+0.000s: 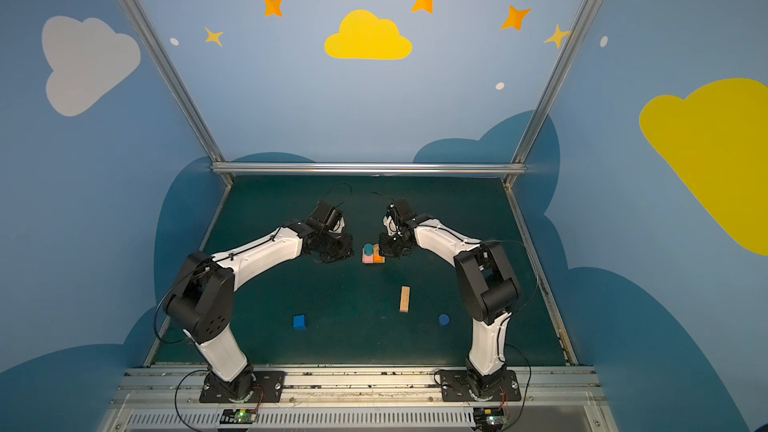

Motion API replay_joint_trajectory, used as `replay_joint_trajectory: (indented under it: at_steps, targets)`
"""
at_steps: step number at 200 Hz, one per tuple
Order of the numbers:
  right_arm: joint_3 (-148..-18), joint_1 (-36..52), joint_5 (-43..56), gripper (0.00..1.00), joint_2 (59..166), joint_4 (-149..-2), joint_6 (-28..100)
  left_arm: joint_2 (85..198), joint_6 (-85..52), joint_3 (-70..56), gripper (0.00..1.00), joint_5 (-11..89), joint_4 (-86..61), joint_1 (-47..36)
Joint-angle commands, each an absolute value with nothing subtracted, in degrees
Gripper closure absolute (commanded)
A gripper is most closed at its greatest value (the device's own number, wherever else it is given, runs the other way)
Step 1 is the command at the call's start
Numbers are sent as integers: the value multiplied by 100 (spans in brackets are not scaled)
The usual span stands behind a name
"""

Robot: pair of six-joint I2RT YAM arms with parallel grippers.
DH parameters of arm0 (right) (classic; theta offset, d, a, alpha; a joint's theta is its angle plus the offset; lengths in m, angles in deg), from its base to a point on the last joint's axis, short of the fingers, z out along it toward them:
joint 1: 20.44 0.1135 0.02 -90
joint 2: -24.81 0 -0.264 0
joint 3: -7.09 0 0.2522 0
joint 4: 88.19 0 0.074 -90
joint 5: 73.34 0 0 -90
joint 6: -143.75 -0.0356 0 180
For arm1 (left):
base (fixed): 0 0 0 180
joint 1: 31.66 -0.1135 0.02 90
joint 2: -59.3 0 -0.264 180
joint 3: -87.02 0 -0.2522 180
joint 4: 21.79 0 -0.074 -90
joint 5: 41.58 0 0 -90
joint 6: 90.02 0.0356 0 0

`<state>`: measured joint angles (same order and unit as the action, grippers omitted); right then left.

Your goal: Build the wood block tower

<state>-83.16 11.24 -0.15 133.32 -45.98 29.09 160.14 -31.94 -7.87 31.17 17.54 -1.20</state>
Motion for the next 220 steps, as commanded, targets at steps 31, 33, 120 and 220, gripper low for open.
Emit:
replay_joint_trajectory:
  at_steps: [31,33,120,220]
  targets:
    - [-8301,1094,-47,100,13447,-4613,2874,16071,-3112,-669,96,3198,1877,-98]
    - [-8302,1094,-45,100,13449,-4613,2874,16072,-3106,-670,96,3194,1882,-98]
    - [-8326,1096,-30,100,13454,-4596,2864,16042,-3097,-672,96,3206,1895,-98]
    - [-8342,1090,-12,100,13449,-4571,2851,15981,-3105,-728,96,3216,1896,-92]
